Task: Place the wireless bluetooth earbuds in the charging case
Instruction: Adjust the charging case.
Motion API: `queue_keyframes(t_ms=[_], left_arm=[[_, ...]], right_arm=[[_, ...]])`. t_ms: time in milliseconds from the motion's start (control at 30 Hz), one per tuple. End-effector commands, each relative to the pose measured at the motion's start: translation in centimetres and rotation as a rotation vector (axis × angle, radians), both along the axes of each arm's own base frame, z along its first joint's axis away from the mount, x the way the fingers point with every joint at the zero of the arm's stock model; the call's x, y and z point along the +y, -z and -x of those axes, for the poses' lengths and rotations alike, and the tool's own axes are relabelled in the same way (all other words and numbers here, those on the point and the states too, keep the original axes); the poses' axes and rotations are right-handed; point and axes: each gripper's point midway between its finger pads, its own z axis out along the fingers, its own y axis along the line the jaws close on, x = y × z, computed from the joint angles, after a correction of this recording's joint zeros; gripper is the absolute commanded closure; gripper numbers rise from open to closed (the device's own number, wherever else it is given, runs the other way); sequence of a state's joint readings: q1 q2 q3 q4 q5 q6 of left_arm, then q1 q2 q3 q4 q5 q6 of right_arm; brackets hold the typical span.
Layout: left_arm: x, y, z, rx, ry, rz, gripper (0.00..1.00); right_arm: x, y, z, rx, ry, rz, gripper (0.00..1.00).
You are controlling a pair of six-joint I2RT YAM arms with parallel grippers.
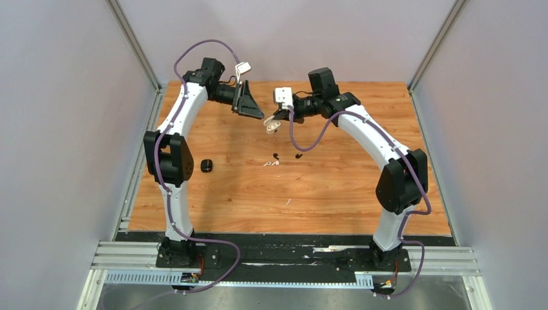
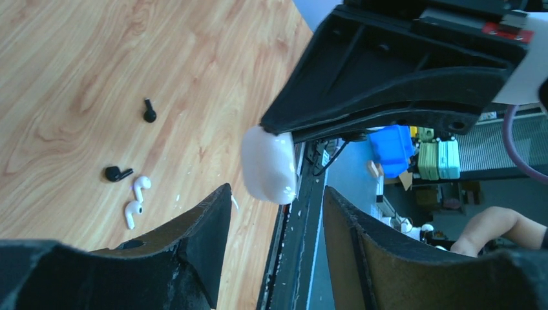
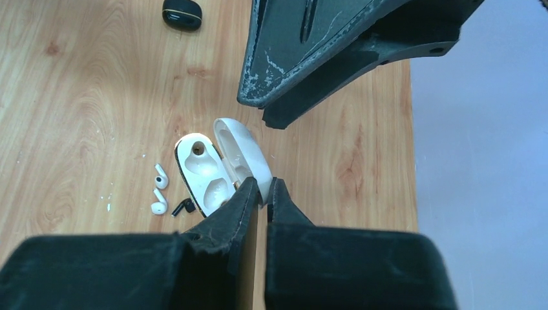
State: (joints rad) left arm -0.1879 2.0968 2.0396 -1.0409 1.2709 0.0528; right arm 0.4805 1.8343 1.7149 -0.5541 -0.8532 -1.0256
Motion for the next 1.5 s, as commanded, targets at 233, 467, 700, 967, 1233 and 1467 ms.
queue_keyframes(t_ms=[233, 467, 700, 967, 1233, 1467], left_arm=[[-0.9, -0.8, 1.3, -0.005, 0.068, 0.023, 0.44], [-1.2, -0.6, 1.3, -0.001, 0.078, 0.028, 0.52], [-1.3, -0.6, 1.5, 0.008, 0.086, 0.037, 0.68], [-1.3, -0.2, 1.7, 0.025, 0.099, 0.034, 0.92], [-1.1, 0.0, 1.6, -0.008, 0.097, 0.012, 1.0], [-0.7, 0.7, 1.2, -0.052, 0.09, -0.034, 1.0]], right_arm=[[2.1, -2.2, 0.4, -0.107, -0.061, -0.014, 1.0], [2.7, -2.2, 0.3, -0.111, -0.07, -0.016, 1.0], [2.8, -2.0, 0.2, -0.112, -0.068, -0.011, 1.0], [2.8, -1.6, 0.1, -0.113, -0.06, -0.002, 1.0], [2.3, -2.5, 0.2, -0.042, -0.005, -0.026, 0.71], [-0.1, -7.6, 0.2, 0.121, 0.06, -0.162, 0.55]])
